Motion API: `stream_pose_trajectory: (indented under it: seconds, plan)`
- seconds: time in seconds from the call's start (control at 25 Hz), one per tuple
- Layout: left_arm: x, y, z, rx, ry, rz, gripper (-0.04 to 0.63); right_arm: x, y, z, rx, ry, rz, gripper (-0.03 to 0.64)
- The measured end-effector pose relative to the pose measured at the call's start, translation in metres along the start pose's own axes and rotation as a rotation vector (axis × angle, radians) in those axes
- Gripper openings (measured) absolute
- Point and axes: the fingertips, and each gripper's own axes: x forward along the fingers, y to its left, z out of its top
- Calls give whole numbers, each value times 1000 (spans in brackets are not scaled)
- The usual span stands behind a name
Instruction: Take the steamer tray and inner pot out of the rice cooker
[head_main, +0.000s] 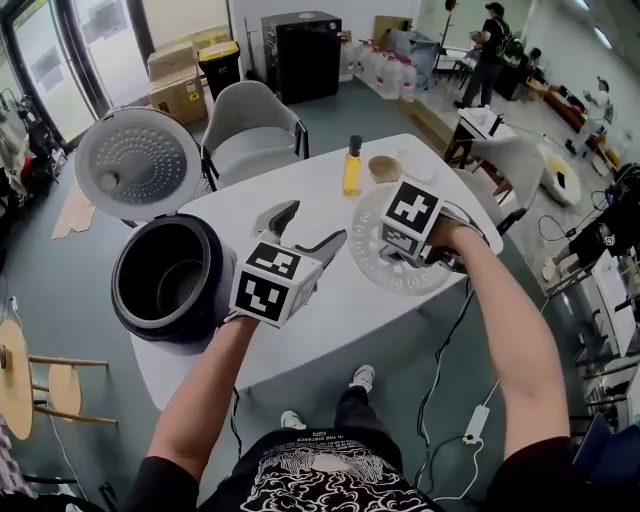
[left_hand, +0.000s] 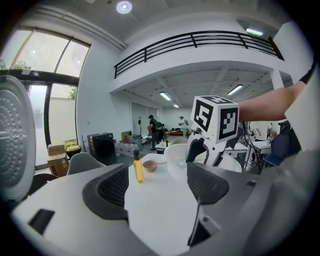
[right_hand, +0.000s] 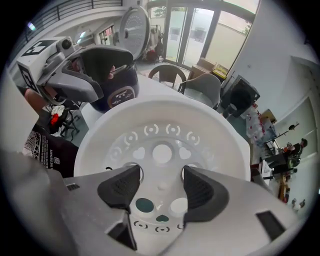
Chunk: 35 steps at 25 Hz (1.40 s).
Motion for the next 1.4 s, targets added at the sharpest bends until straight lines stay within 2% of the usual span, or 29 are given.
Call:
stream_pose_trajectory:
  seconds: [0.36, 0.56, 0.76, 1.0, 1.24, 1.4]
  plan:
    - [146, -19, 19, -28, 68, -43, 357, 33, -128, -60, 72, 27, 19, 290]
    - [230, -41, -2, -52, 105, -46, 357, 84, -193, -119, 117, 31, 30, 290]
    - [296, -29, -21, -88, 132, -31, 357, 143, -247, -144, 100, 81, 20, 290]
    - [357, -22, -27, -125, 173, -17, 357, 182, -296, -161, 92, 112, 54, 291]
    - [397, -26, -39, -135, 222, -10, 357, 214, -326, -176, 86, 118, 76, 291]
    - [408, -18, -49, -133, 241, 11, 357, 233, -346, -176, 65, 129, 40, 291]
